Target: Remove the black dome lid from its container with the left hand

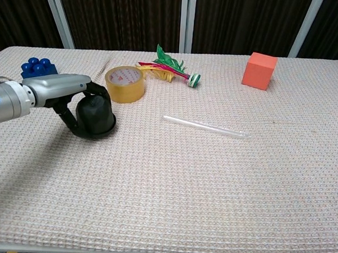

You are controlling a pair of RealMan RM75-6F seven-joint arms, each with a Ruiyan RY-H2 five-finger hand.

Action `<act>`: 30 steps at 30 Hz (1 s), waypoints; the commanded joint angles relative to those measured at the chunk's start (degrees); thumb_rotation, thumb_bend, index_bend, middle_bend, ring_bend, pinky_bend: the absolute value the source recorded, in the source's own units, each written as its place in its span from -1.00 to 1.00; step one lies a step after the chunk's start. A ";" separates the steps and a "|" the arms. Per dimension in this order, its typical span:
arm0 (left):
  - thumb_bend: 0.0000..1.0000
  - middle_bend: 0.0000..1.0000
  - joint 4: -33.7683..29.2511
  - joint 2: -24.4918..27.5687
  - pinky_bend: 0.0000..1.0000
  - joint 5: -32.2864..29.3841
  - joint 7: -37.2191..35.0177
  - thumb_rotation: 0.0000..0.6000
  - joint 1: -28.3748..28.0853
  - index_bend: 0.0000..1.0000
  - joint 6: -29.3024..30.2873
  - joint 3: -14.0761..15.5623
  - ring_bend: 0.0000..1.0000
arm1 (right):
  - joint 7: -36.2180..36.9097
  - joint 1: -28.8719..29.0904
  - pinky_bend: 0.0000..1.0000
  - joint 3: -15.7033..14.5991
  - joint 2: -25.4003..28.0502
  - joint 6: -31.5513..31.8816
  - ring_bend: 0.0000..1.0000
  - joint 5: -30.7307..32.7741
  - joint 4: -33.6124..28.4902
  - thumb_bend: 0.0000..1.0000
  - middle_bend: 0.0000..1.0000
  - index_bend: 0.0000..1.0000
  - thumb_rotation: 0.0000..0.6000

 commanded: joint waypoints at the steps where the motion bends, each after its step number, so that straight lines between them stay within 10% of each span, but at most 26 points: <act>1: -0.60 -0.13 0.22 0.10 -0.62 0.27 -0.42 1.00 0.04 -0.26 -0.22 -0.18 -0.66 | -0.05 0.05 -1.00 -0.03 -0.08 -0.10 -1.00 0.03 0.00 -0.75 -1.00 -1.00 1.00; 18: -0.81 -0.65 -0.18 1.28 -0.65 2.16 -2.98 1.00 0.34 -0.52 -1.50 -0.47 -0.85 | -0.12 -0.03 -1.00 0.06 0.02 0.19 -1.00 0.19 -0.07 -0.75 -1.00 -1.00 1.00; 30: -0.81 -0.36 -1.97 2.81 -0.66 2.76 -2.95 1.00 0.91 -0.45 -1.02 -0.59 -0.86 | 0.15 -0.07 -1.00 0.02 -0.22 0.06 -1.00 0.38 0.42 -0.75 -1.00 -1.00 1.00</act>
